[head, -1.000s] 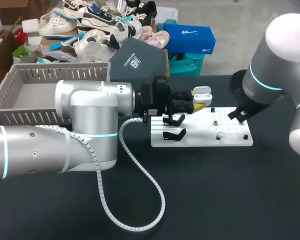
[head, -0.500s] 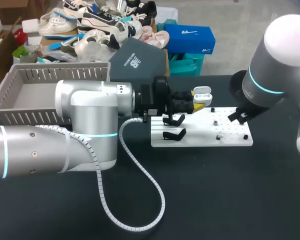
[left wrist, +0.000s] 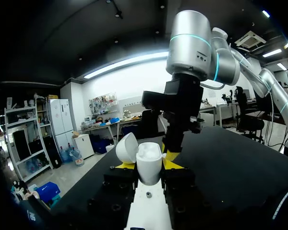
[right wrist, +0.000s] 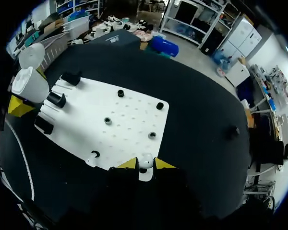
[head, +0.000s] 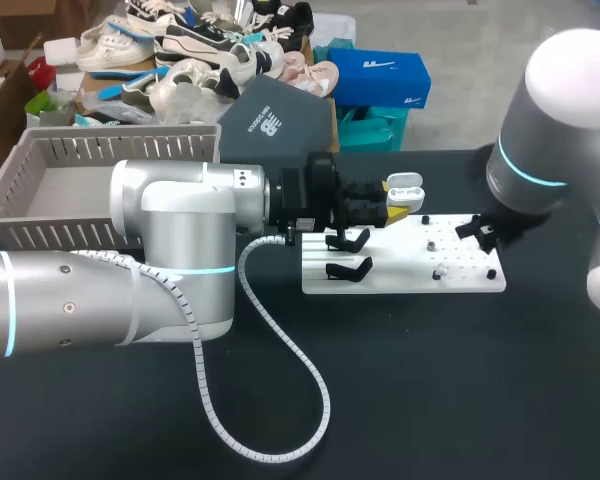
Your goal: Pick up each earbud case from the left stands, insert the matching earbuds, close the lid, and place the case in the box.
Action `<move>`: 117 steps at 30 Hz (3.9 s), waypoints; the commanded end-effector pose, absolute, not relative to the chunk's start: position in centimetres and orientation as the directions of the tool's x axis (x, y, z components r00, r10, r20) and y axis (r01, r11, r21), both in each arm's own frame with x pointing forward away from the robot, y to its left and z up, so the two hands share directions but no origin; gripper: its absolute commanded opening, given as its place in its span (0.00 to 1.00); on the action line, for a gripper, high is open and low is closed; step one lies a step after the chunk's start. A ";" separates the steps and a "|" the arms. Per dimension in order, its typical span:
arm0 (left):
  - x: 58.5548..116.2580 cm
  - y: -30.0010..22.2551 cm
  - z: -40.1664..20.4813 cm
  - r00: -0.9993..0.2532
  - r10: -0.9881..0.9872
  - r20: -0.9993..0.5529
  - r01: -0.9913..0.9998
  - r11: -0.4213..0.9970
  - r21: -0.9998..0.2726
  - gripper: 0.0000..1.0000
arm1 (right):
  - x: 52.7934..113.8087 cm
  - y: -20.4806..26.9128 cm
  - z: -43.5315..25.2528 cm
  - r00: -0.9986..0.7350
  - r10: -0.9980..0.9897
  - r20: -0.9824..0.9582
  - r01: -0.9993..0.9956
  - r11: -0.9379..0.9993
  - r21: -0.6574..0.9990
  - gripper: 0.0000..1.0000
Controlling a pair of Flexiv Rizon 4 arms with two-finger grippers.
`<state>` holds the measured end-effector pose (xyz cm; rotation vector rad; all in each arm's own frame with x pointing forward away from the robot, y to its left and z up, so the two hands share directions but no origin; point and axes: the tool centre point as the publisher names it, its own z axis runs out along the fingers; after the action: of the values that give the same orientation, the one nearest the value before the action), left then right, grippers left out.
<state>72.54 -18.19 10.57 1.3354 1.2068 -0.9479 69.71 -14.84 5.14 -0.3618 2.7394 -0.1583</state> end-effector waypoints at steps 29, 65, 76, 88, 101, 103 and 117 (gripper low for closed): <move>72.6 -18.2 10.5 0.178 0.143 -0.973 0.980 0.064 0.189 0.00 | 66.6 -9.2 15.7 -0.852 0.347 -0.391 0.402 0.913 -0.065 0.00; 72.6 -18.2 10.5 0.178 0.143 -0.973 0.980 0.064 0.189 0.00 | 70.1 -3.3 16.6 -0.719 0.552 -0.423 0.612 0.791 -0.008 0.00; 72.6 -18.2 10.5 0.178 0.143 -0.973 0.980 0.064 0.189 0.00 | 70.7 -3.2 16.7 -0.713 0.557 -0.426 0.612 0.791 0.012 0.00; 72.6 -18.2 10.5 0.178 0.143 -0.973 0.980 0.064 0.189 0.00 | 70.6 -2.8 16.9 -0.715 0.549 -0.432 0.598 0.801 0.027 0.00; 72.6 -18.2 10.5 0.178 0.143 -0.973 0.980 0.064 0.189 0.00 | 70.5 -2.0 16.3 -0.729 0.538 -0.424 0.589 0.808 0.012 0.00; 72.6 -18.2 10.5 0.178 0.143 -0.973 0.980 0.064 0.189 0.00 | 70.5 -1.8 16.2 -0.730 0.537 -0.423 0.588 0.809 0.012 0.00; 72.6 -18.2 10.5 0.178 0.143 -0.973 0.980 0.064 0.189 0.00 | 70.6 -1.9 15.6 -0.731 0.544 -0.411 0.592 0.805 0.013 0.00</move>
<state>72.54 -18.19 10.56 1.3354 1.2067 -0.9479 70.68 -1.86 15.65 0.8534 2.5943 -0.1662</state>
